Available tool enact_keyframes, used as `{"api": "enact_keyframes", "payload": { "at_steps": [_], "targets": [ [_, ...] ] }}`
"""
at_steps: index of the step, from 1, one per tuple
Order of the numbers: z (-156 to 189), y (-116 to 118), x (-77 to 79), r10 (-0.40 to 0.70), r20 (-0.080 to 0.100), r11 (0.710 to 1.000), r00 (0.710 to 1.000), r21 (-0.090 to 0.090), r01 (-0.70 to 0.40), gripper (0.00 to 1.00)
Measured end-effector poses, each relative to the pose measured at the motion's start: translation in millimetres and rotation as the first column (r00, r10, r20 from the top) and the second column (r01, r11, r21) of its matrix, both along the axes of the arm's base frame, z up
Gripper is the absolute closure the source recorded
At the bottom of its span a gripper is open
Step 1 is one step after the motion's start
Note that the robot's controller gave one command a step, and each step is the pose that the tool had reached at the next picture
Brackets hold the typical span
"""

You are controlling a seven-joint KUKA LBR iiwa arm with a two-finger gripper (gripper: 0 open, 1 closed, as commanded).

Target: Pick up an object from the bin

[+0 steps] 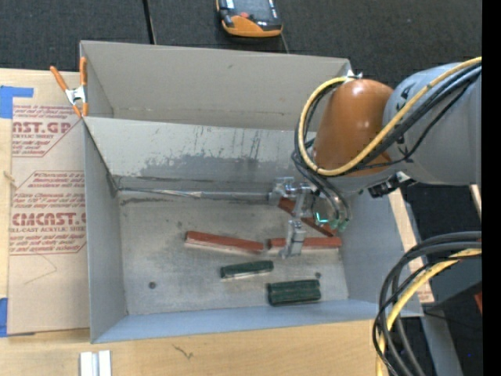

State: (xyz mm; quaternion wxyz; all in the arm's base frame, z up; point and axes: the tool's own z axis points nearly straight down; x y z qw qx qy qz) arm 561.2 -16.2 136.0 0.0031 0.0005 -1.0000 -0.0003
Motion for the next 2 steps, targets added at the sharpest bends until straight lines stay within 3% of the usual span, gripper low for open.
{"api": "enact_keyframes", "payload": {
  "at_steps": [1,2],
  "targets": [
    [5,0,1.8,0.000,0.008,1.000,1.000,0.000,0.000,0.00],
    [-64,-25,-8.3,0.033,0.009,0.999,0.999,-0.001,-0.033,0.00]
  ]
}}
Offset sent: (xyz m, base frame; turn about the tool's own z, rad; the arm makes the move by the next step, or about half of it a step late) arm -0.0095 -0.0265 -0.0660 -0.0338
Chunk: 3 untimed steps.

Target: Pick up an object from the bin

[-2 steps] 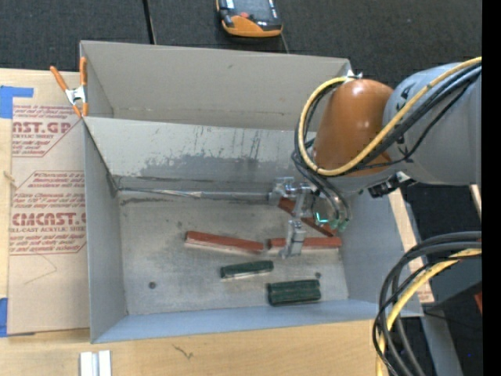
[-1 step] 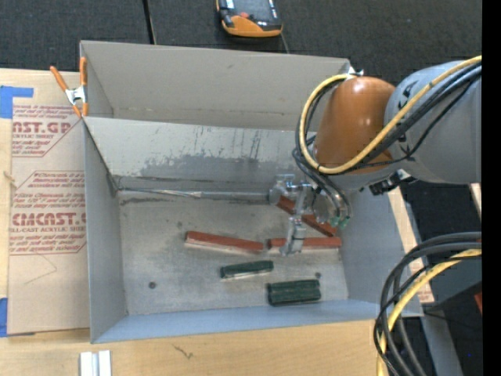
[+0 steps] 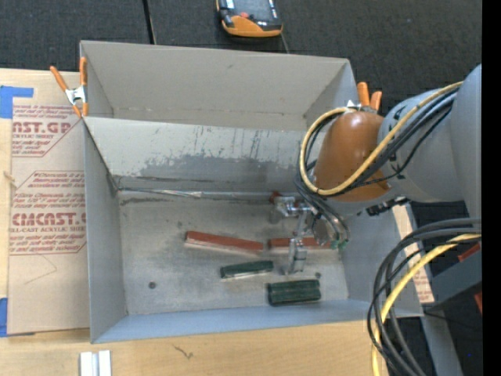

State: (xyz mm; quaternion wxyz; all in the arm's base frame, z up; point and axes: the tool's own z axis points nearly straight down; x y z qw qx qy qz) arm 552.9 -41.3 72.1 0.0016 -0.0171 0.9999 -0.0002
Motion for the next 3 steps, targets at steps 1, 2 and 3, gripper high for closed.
{"api": "enact_keyframes", "payload": {
  "at_steps": [1,2,3],
  "targets": [
    [-2.5,3.7,-4.6,0.037,-0.003,0.999,0.999,0.000,-0.037,0.00],
    [-0.8,2.0,-0.7,0.007,-0.002,1.000,1.000,0.001,-0.007,0.00],
    [-2.4,3.5,-3.4,0.030,-0.003,1.000,1.000,0.001,-0.030,0.00]
  ]
}}
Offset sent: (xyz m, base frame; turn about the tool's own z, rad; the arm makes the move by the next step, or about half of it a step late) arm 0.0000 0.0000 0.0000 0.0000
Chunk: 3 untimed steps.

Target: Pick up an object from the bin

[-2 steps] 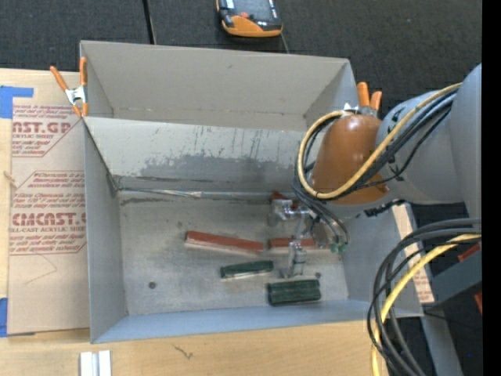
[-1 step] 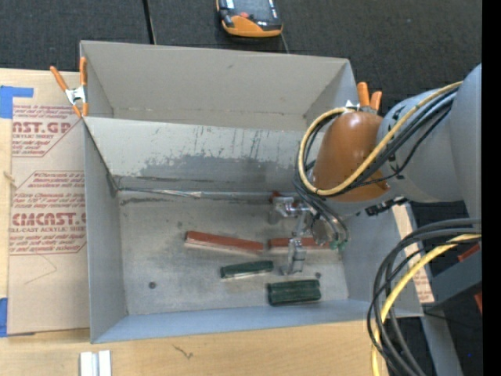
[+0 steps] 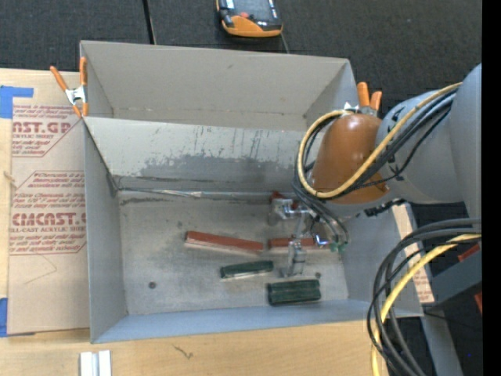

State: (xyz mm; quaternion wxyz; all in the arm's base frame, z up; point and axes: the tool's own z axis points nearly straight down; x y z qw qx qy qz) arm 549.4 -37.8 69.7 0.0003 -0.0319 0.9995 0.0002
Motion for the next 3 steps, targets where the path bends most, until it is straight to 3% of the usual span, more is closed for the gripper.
{"api": "enact_keyframes", "payload": {
  "at_steps": [1,3],
  "targets": [
    [1.5,-0.6,2.6,-0.022,-0.002,1.000,1.000,0.001,0.022,1.00],
    [3.8,-0.5,1.9,-0.022,-0.003,1.000,1.000,0.001,0.022,1.00]
  ]
}}
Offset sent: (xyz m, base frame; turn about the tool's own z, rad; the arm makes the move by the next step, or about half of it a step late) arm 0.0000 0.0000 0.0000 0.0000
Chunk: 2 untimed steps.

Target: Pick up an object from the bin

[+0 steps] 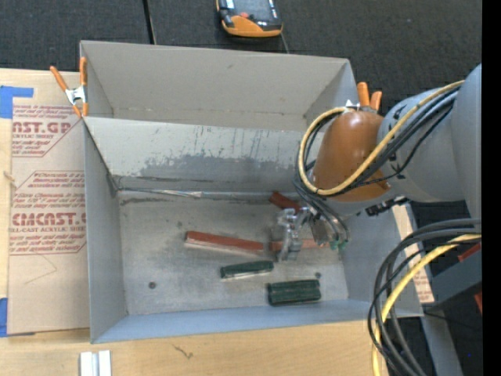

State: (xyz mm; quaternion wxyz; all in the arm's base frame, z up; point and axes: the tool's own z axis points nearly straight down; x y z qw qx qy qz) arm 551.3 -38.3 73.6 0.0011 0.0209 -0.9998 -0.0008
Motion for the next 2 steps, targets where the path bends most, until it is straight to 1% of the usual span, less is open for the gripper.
{"api": "enact_keyframes", "payload": {
  "at_steps": [1,2],
  "targets": [
    [19,0,-2.3,0.001,-0.008,1.000,1.000,0.000,-0.001,1.00],
    [36,0,0.8,0.000,0.003,1.000,1.000,-0.001,0.000,1.00]
  ]
}}
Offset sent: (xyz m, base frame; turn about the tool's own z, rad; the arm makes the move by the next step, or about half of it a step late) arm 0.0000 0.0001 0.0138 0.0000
